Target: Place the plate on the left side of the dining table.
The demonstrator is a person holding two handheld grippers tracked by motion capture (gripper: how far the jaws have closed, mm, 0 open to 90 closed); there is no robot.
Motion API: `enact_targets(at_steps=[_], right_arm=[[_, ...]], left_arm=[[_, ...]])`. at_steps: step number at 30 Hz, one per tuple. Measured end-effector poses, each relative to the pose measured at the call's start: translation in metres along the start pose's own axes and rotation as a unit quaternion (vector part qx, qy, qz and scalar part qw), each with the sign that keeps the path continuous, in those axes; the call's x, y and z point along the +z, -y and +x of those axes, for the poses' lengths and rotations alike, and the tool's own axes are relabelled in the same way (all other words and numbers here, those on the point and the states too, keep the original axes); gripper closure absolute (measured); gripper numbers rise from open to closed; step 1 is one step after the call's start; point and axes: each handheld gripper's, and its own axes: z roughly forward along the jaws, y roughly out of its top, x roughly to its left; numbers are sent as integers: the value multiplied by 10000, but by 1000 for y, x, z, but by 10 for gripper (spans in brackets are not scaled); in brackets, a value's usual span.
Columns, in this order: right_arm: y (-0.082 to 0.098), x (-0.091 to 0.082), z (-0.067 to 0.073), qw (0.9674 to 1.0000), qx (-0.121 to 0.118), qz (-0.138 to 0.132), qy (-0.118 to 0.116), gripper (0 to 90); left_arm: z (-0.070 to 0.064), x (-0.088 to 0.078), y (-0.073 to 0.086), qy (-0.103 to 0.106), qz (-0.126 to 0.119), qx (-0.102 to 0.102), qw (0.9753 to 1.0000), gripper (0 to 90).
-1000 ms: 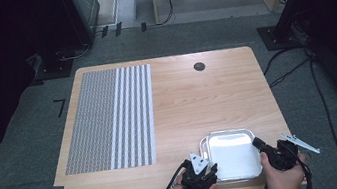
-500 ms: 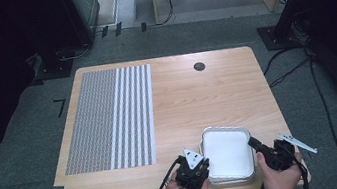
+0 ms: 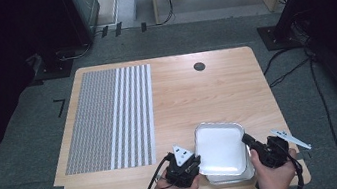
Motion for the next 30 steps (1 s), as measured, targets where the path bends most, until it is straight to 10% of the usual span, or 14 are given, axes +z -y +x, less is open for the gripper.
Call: enact_targets(at_steps=[30], right_arm=[[-9,54,74,9986,-461,198,-137,900]], left_arm=[[70,-34,-10,-212,-336,-462,9981,848]])
